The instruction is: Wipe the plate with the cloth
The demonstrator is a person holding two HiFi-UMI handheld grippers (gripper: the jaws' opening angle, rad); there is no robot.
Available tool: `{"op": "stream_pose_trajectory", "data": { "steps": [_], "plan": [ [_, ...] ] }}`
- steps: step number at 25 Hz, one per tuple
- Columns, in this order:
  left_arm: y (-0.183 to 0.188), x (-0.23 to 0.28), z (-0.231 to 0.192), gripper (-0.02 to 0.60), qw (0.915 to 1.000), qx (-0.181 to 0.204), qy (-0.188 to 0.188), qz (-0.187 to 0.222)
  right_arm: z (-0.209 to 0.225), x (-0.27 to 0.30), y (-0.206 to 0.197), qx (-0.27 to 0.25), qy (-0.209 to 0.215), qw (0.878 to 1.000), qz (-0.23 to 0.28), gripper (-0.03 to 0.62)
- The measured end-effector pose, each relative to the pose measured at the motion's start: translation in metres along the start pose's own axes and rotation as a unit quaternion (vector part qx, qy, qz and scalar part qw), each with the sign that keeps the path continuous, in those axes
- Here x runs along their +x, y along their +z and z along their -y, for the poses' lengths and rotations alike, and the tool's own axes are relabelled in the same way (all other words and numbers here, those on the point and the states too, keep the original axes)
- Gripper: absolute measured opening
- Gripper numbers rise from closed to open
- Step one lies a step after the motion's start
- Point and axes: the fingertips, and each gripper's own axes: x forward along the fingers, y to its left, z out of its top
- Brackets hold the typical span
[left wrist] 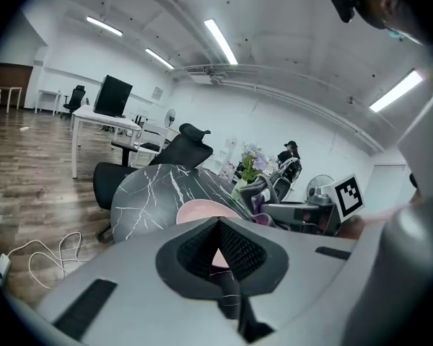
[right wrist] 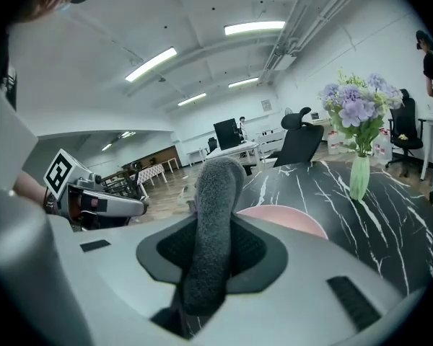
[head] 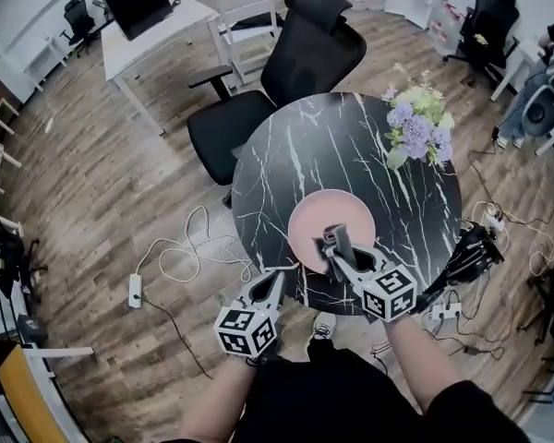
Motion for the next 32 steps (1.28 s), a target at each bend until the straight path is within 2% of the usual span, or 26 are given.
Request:
{"op": "stream_pose_trajectory", "data": {
  "steps": [6, 13, 19, 25, 32],
  "plan": [
    [-0.002, -0.024, -0.008, 0.018, 0.9996, 0.009, -0.028, -0.005, -0.035, 0.003, -0.013, 0.014, -0.016, 1.000, 0.002, 0.109],
    [-0.012, -0.066, -0.012, 0.018, 0.9937, 0.041, -0.099, -0.033, -0.085, -0.013, -0.031, 0.031, -0.072, 0.997, 0.018, 0.107],
    [-0.028, -0.093, -0.011, 0.018, 0.9842, 0.062, -0.158, -0.051, -0.122, -0.045, -0.047, 0.052, -0.142, 0.988, 0.043, 0.107],
    [-0.043, -0.116, 0.009, 0.018, 0.9715, 0.081, -0.213, -0.066, -0.155, -0.088, -0.066, 0.060, -0.202, 0.976, 0.057, 0.107],
    [-0.058, -0.142, 0.027, 0.018, 0.9642, 0.085, -0.241, -0.069, -0.185, -0.125, -0.079, 0.064, -0.238, 0.967, 0.065, 0.107]
  ]
}}
